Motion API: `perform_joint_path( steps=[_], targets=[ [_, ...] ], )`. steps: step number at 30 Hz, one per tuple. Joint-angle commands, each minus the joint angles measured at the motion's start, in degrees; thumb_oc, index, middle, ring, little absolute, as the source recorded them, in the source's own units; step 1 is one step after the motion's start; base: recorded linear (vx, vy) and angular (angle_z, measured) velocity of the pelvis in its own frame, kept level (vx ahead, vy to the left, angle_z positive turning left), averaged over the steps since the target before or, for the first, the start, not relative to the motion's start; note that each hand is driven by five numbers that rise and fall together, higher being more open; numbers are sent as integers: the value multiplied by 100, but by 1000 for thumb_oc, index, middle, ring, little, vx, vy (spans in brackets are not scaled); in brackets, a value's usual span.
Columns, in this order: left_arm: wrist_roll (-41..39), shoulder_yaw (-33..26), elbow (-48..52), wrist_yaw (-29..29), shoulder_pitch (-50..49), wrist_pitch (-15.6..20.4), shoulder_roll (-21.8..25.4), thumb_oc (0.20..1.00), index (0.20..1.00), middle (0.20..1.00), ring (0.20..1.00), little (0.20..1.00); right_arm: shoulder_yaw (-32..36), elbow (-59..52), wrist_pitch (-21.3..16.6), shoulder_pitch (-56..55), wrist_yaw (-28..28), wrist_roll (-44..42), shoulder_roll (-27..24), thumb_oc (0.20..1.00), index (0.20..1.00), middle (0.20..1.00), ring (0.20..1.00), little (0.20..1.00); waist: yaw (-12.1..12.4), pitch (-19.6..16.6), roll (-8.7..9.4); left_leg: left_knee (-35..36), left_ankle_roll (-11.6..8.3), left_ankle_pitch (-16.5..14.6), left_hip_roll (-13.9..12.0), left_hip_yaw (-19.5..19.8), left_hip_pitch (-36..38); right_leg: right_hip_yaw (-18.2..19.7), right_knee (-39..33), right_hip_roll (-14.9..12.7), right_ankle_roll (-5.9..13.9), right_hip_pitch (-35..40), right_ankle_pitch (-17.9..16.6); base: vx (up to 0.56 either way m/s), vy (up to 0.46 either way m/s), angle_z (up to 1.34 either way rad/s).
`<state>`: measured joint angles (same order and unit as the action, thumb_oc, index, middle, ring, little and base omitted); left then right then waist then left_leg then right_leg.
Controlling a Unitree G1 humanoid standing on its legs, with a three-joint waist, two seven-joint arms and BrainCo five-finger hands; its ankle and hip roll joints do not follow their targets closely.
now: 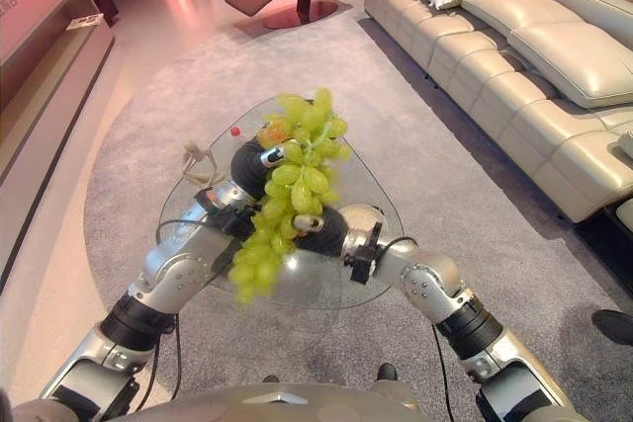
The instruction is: Pick up fruits into the plate
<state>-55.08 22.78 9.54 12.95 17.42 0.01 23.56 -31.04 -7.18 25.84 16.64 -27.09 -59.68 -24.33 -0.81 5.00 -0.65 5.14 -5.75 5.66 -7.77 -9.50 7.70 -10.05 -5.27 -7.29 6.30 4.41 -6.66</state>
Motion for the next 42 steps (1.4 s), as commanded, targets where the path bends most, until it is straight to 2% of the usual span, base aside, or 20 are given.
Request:
perform_joint_path(
  steps=[1,6,7,8,14,19,32,33,34,42],
  targets=[
    [-49,475,-327,-112,870,-39,-438,200,200,200,200,200,-534,-723,-116,832,-452,-493,908,1000,1000,1000,1000,1000,-53,-58,216,-263,114,-894,75,12,159,-113,374,-293,166,428,785,0,0,0],
    [100,529,-661,-207,838,-214,-621,200,200,200,200,200,-630,-658,-84,939,-266,-730,1079,1000,1000,1000,1000,1000,-57,-64,211,-292,129,-902,82,7,161,-87,390,-284,156,426,793,1,3,-2],
    [145,549,-741,-236,841,-257,-668,200,200,200,200,200,-649,-634,-98,955,-219,-730,1124,881,881,881,881,881,-59,-67,211,-295,130,-898,80,4,157,-85,390,-284,156,423,792,0,0,0],
    [224,577,-806,-287,832,-337,-729,200,200,200,200,200,-679,-634,-182,968,-75,-790,1153,200,200,200,200,200,-61,-72,214,-293,133,-894,76,3,158,-80,389,-282,155,421,791,0,0,0],
    [453,657,-1121,-369,800,-507,-927,200,200,200,200,200,-702,-586,-384,1009,140,-733,1332,200,200,200,200,200,-87,-66,205,-290,137,-888,62,-31,159,-71,393,-280,157,401,791,0,0,0],
    [563,645,-1240,-438,727,-499,-985,200,200,200,200,200,-696,-602,-426,983,291,-781,1381,200,200,200,200,200,-97,-40,194,-303,141,-891,63,-55,158,-59,395,-274,156,403,798,-1,1,-1],
    [648,389,-1200,-766,413,-310,-906,200,200,200,200,200,-365,-560,-858,643,784,-868,1317,200,200,200,200,200,-70,56,159,-334,130,-867,39,-75,129,-159,432,-295,145,392,790,4,1,-2],
    [687,304,-1209,-843,329,-291,-868,871,871,871,871,871,-268,-548,-942,578,865,-892,1266,200,200,200,200,200,-49,88,151,-342,129,-864,45,-57,103,-183,443,-295,137,384,795,0,0,0],
    [803,256,-1237,-891,282,-331,-846,1000,1000,1000,1000,1000,-197,-539,-991,541,880,-890,1236,200,200,200,200,200,-39,103,149,-344,127,-859,49,-47,89,-199,445,-296,135,379,793,0,0,0],
    [1203,-165,-1618,-979,-159,-265,-566,1000,1000,1000,1000,1000,518,-370,-1382,218,1163,-937,958,200,200,200,200,200,66,259,110,-309,135,-809,101,75,-70,-368,474,-305,103,304,819,-8,18,8]
  ],
)
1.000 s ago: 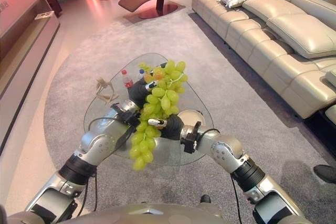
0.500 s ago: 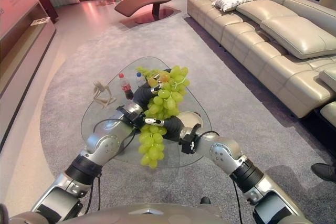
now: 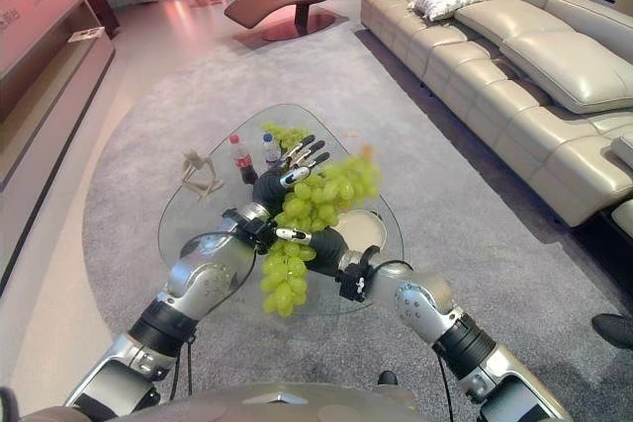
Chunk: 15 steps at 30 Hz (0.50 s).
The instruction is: Pick up fruits into the plate
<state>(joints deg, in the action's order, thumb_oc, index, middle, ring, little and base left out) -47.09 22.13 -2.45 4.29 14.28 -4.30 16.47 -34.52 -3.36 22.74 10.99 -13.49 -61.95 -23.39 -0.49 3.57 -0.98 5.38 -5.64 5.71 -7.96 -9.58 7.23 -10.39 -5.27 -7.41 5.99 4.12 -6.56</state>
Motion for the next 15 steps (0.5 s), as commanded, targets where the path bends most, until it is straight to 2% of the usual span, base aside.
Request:
perform_joint_path(
  steps=[1,6,10,15],
  targets=[
    [441,-132,-470,-102,114,186,166,1000,1000,1000,1000,1000,913,-719,-1101,759,-232,-691,837,200,200,200,200,200,42,414,139,-323,125,-809,126,90,-31,-345,472,-290,132,328,813,-17,15,5],
    [698,-451,-950,58,-386,225,332,1000,1000,1000,1000,1000,1314,-666,-1276,586,-336,-689,641,200,200,200,200,200,131,539,141,-305,117,-777,154,154,-166,-418,445,-282,106,250,808,-31,2,12],
    [847,-622,-1588,434,-786,440,438,1000,1000,1000,1000,1000,1565,-524,-1454,563,-342,-671,474,200,200,200,200,200,198,668,128,-316,117,-750,176,187,-302,-456,468,-279,83,140,810,-47,8,4],
    [1132,-740,-2209,432,-1030,721,500,1000,1000,1000,1000,1000,1823,-137,-1581,583,-318,-502,320,200,200,200,200,200,241,853,90,-339,119,-728,199,220,-440,-487,526,-280,60,28,839,-28,15,7]
  ],
)
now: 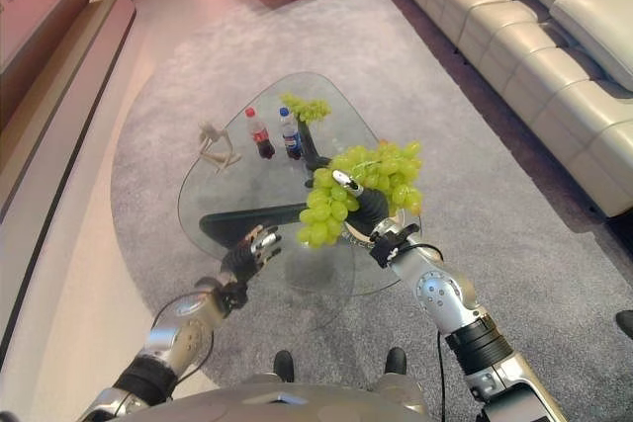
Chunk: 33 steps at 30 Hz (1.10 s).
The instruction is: Pick up fruits into the plate
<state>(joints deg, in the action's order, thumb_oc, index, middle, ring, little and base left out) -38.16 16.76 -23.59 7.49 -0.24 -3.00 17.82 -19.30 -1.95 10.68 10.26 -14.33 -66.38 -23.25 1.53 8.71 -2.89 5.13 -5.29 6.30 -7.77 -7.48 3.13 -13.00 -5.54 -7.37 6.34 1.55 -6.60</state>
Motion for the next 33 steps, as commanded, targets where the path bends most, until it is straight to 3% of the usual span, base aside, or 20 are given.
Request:
perform_joint_path(
  steps=[1,11,17,23,33],
  targets=[
    [222,-225,-250,76,413,658,382,1000,1000,1000,1000,1000,352,-172,-411,682,-230,-1,268,200,200,200,200,200,45,387,275,-318,87,-781,191,24,-68,-224,566,-282,19,253,849,-73,15,11],
    [690,-509,-1734,-885,519,1055,173,1000,1000,1000,1000,1000,760,1571,-768,1294,-1,1110,-60,200,200,200,200,200,149,1027,199,-378,80,-686,312,257,-583,-218,780,-203,-73,-219,914,-73,1,8],
    [1149,-588,-2610,-1378,673,1192,162,1000,1000,1000,1000,1000,868,2929,-1054,1978,312,1823,-712,200,200,200,200,200,340,1550,133,-442,92,-594,447,438,-1009,-263,967,-141,-136,-622,917,-84,-19,11],
    [1408,-645,-3183,-1615,785,1241,277,1000,1000,1000,1000,1000,819,4161,-1088,2728,522,2638,-1443,200,200,200,200,200,547,2049,89,-659,128,-546,582,558,-1449,-369,1293,-91,-184,-1065,959,-47,-42,12],
    [1420,-434,-3012,-1694,633,1300,480,1000,1000,1000,1000,1000,479,5411,-848,3705,751,3916,-2316,200,200,200,200,200,813,2108,-44,-1498,282,-574,873,838,-2984,-443,2326,-86,-280,-2679,1135,-2,-24,12]
  ],
)
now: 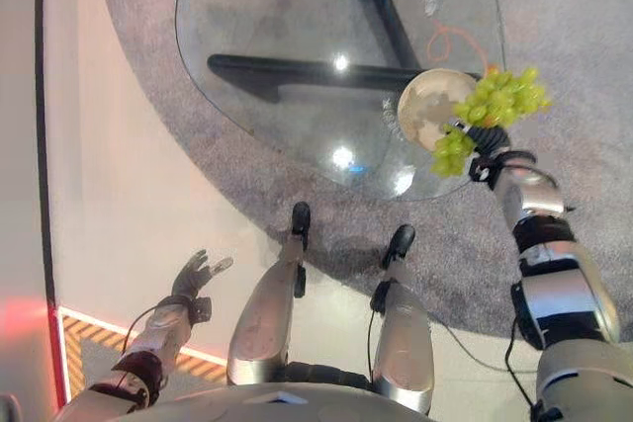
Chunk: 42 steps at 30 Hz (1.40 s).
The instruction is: Pick up fruits into the plate
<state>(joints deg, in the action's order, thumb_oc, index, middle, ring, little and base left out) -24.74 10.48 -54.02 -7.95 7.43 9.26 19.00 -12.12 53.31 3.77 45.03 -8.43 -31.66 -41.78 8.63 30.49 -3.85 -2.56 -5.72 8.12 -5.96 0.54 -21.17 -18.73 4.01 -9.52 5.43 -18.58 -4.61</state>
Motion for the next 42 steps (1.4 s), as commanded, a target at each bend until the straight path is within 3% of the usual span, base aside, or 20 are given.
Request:
perform_joint_path(
  steps=[1,7,8,11,17,24,26,28,32,37,38,40,42],
  targets=[
    [61,198,70,-141,-141,31,396,1000,1000,1000,1000,1000,-266,1,-162,290,246,627,-495,200,200,200,200,200,132,-70,52,-762,336,-759,697,41,-647,112,1432,121,-190,-765,945,36,-56,22],
    [75,273,319,-243,-291,-80,569,1000,1000,1000,1000,1000,-774,627,34,1014,861,1639,-850,200,200,200,200,200,331,-70,6,-990,413,-707,758,155,-1363,26,1793,71,-220,-1472,958,27,-46,14],
    [102,346,407,-263,-390,-138,600,1000,1000,1000,1000,1000,-965,712,92,1142,1005,2142,-935,200,200,200,200,200,372,-70,-20,-1111,399,-885,799,198,-1391,93,1964,37,-178,-1513,1155,101,-32,14],
    [46,446,509,-278,-388,-262,684,1000,1000,1000,1000,1000,-1190,901,445,1404,1285,2531,-1039,200,200,200,200,200,424,-70,-56,-1283,428,-907,843,256,-1672,90,2110,-10,-176,-1779,1156,48,-25,11],
    [-95,682,740,-199,-534,-299,749,1000,1000,1000,1000,1000,-1360,1496,1089,1823,2205,2846,-1273,200,200,200,200,200,512,-70,-230,-1417,480,-879,888,261,-2077,101,2243,-91,-184,-2160,1148,21,12,6],
    [-68,784,829,-49,-851,-307,753,1000,1000,1000,1000,1000,-1385,1634,1593,1964,3176,3481,-1477,200,200,200,200,200,559,-70,-404,-1528,536,-906,945,265,-2227,199,2405,-117,-207,-2390,1184,8,24,3],
    [-64,791,820,66,-887,-321,744,1000,1000,1000,1000,1000,-1415,1658,1731,1980,3377,3751,-1493,1000,1000,1000,1000,1000,560,-70,-421,-1523,544,-922,946,259,-2180,202,2408,-110,-210,-2346,1204,0,0,0],
    [-82,810,825,268,-917,-283,721,1000,1000,1000,1000,1000,-1529,1684,1725,2019,3556,4153,-1487,1000,1000,1000,1000,1000,557,-70,-453,-1472,545,-914,955,235,-2089,202,2379,-99,-211,-2266,1212,-31,46,-3],
    [-249,861,872,256,-908,-308,697,1000,1000,1000,1000,1000,-1681,1442,1519,2046,4548,4848,-1444,1000,1000,1000,1000,1000,513,-70,-471,-1362,532,-916,954,176,-1862,192,2274,-84,-182,-2051,1208,-49,34,-3],
    [-59,794,622,95,-753,-457,657,1000,1000,1000,1000,1000,-1639,1183,1288,1771,5102,5000,-1262,1000,1000,1000,1000,1000,413,-70,-380,-1114,482,-910,867,65,-1384,172,1958,-51,-93,-1606,1131,-77,19,-3],
    [-9,772,578,57,-654,-511,651,1000,1000,1000,1000,1000,-1570,1151,1194,1751,5200,5029,-1232,1000,1000,1000,1000,1000,399,-70,-379,-1034,502,-721,835,32,-1449,87,1822,-35,-140,-1640,926,-147,43,-4],
    [167,762,260,-46,-523,-485,584,1000,1000,1000,1000,1000,-1404,980,472,1405,5478,4880,-1004,1000,1000,1000,1000,1000,311,-70,-296,-887,470,-748,801,-15,-1060,101,1585,-1,-94,-1266,879,-119,37,-5],
    [295,677,-9,-95,-418,-503,526,1000,1000,1000,1000,1000,-1191,616,-2,989,5457,4886,-735,1000,1000,1000,1000,1000,230,-70,-202,-790,443,-782,765,-58,-723,117,1430,2,-53,-950,852,-54,41,-7]
  ],
)
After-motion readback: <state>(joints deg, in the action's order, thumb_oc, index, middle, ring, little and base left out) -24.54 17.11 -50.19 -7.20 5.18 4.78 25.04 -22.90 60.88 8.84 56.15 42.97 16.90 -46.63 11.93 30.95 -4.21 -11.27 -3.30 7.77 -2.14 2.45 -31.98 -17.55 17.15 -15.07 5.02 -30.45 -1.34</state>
